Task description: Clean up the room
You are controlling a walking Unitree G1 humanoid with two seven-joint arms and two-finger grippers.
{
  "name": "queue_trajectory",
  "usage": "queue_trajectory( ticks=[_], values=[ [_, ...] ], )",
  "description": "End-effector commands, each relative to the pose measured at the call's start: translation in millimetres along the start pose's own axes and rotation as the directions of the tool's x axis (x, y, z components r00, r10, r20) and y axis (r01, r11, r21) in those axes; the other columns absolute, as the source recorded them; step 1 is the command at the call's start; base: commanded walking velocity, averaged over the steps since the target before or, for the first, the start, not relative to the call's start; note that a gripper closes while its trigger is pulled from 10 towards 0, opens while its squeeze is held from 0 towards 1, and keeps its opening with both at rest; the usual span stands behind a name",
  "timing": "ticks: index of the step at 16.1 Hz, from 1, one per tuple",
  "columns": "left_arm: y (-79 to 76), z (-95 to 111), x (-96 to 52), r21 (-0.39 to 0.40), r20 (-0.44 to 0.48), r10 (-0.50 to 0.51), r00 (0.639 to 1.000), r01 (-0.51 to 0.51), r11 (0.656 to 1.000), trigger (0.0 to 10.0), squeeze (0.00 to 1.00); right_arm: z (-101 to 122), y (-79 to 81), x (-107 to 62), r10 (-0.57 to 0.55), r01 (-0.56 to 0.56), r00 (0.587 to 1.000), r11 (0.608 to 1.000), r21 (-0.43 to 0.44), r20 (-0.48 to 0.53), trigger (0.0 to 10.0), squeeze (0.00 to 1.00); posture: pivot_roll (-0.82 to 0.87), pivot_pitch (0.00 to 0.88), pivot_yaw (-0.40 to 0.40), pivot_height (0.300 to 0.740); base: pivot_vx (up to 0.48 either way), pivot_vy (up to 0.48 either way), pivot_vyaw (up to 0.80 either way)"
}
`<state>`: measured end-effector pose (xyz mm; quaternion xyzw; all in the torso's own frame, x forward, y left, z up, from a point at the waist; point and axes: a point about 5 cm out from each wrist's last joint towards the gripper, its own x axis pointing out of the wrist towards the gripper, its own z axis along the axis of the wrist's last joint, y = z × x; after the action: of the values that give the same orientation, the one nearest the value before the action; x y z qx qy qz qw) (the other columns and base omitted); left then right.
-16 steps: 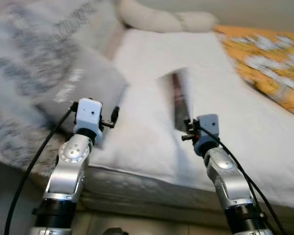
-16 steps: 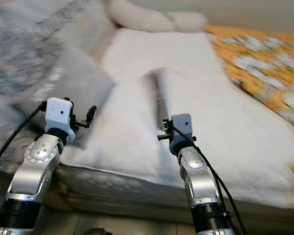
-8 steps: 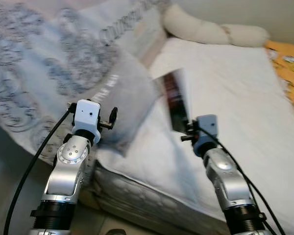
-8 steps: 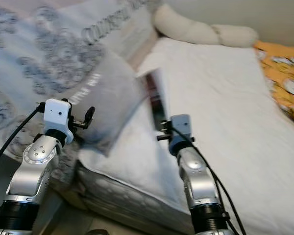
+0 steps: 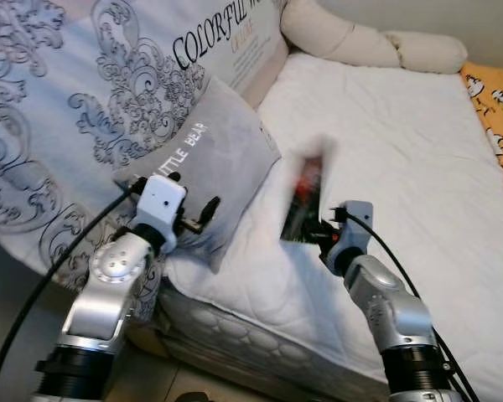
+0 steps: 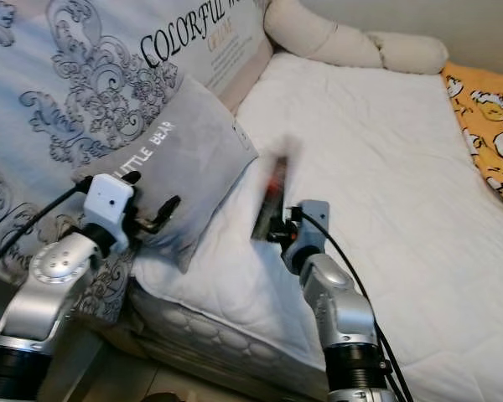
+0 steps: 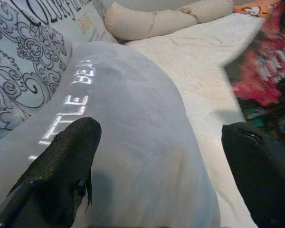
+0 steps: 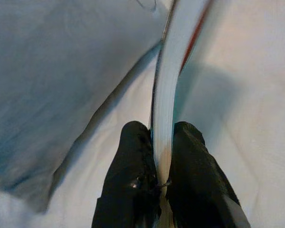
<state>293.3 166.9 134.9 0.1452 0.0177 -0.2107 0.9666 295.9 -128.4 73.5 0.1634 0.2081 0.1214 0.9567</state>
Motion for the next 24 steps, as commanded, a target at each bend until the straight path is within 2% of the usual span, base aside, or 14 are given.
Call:
queue_trajectory(
  ticks=[1,4,6,7,9,10,12,14,16,17,18,19,20,24],
  values=[
    [-3.0,-1,1.4,0.008,-0.016,-0.047,0.999,0.047,0.999,10.0,0.24,19,7.4,2.2,0.058,-0.059,0.997,0.997,0.043,0.043,10.0,0.00,0.08,0.000,0.004,0.740,0.000,0.000,0.00],
    [-1.5,-3,2.4,0.049,-0.045,-0.129,0.991,0.131,0.990,10.0,0.24,21,-5.5,12.5,0.030,-0.016,0.996,0.987,0.159,-0.086,10.0,0.00,0.06,0.000,0.019,0.740,0.000,0.000,0.00],
    [-5.6,-1,4.3,0.044,-0.060,-0.203,0.977,0.206,0.978,10.0,0.24,19,-12.2,23.3,0.068,-0.022,0.987,0.954,0.299,-0.145,10.0,0.00,0.06,0.000,0.021,0.740,0.000,0.000,0.00],
    [-7.3,-2,3.7,0.045,-0.069,-0.224,0.972,0.228,0.973,10.0,0.24,18,-14.2,25.5,0.069,-0.015,0.986,0.946,0.324,-0.155,10.0,0.00,0.06,0.000,0.021,0.740,0.000,0.000,0.00],
    [-13.9,-16,-2.1,0.068,-0.180,-0.317,0.931,0.333,0.940,10.0,0.24,12,-24.9,34.6,0.039,0.041,0.974,0.937,0.347,-0.221,10.0,0.00,0.06,0.000,0.032,0.740,0.000,0.000,0.00],
    [-12.4,-21,-3.9,0.076,-0.213,-0.320,0.923,0.342,0.936,10.0,0.24,12,-26.7,38.4,0.051,0.044,0.969,0.927,0.372,-0.241,10.0,0.00,0.07,0.000,0.036,0.740,0.000,0.000,0.00],
    [-12.0,-20,-5.0,0.069,-0.219,-0.327,0.920,0.348,0.935,10.0,0.24,11,-30.7,41.7,0.015,0.065,0.965,0.953,0.295,-0.263,10.0,0.00,0.08,0.000,0.037,0.740,0.000,0.000,0.00],
    [-13.7,-20,-8.0,0.064,-0.226,-0.348,0.910,0.371,0.926,10.0,0.24,13,-32.0,43.7,-0.008,0.084,0.963,0.958,0.273,-0.268,10.0,0.00,0.09,0.000,0.037,0.740,0.000,0.000,0.00],
    [-20.8,-25,-14.6,0.039,-0.268,-0.410,0.872,0.435,0.900,10.0,0.24,16,-33.6,46.2,-0.038,0.092,0.961,0.978,0.187,-0.273,10.0,0.00,0.10,0.000,0.034,0.740,0.000,0.000,0.00],
    [-23.0,-31,-19.3,0.034,-0.312,-0.433,0.845,0.466,0.884,10.0,0.24,18,-33.2,46.9,-0.034,0.087,0.962,0.979,0.184,-0.272,10.0,0.00,0.10,0.000,0.030,0.740,0.000,0.000,0.00],
    [-22.8,-33,-20.1,0.034,-0.324,-0.427,0.844,0.462,0.886,10.0,0.24,18,-33.4,47.0,-0.033,0.085,0.962,0.980,0.183,-0.272,10.0,0.17,0.10,0.000,0.030,0.740,0.000,0.000,0.00],
    [-22.1,-33,-19.9,0.032,-0.326,-0.415,0.849,0.449,0.893,10.0,0.24,19,-34.9,46.8,-0.043,0.095,0.961,0.979,0.178,-0.272,10.0,0.87,0.10,0.000,0.027,0.740,0.000,0.000,0.00],
    [-21.6,-33,-19.5,0.029,-0.323,-0.412,0.852,0.444,0.896,10.0,0.24,19,-36.2,46.5,-0.054,0.108,0.962,0.976,0.190,-0.269,10.0,1.00,0.10,0.000,0.027,0.740,0.000,0.000,0.00],
    [-22.8,-30,-18.4,0.031,-0.322,-0.418,0.850,0.450,0.892,10.0,0.23,16,-39.9,44.6,-0.041,0.100,0.963,0.972,0.212,-0.266,10.0,1.00,0.10,0.000,0.031,0.740,0.000,0.000,0.00]
  ],
)
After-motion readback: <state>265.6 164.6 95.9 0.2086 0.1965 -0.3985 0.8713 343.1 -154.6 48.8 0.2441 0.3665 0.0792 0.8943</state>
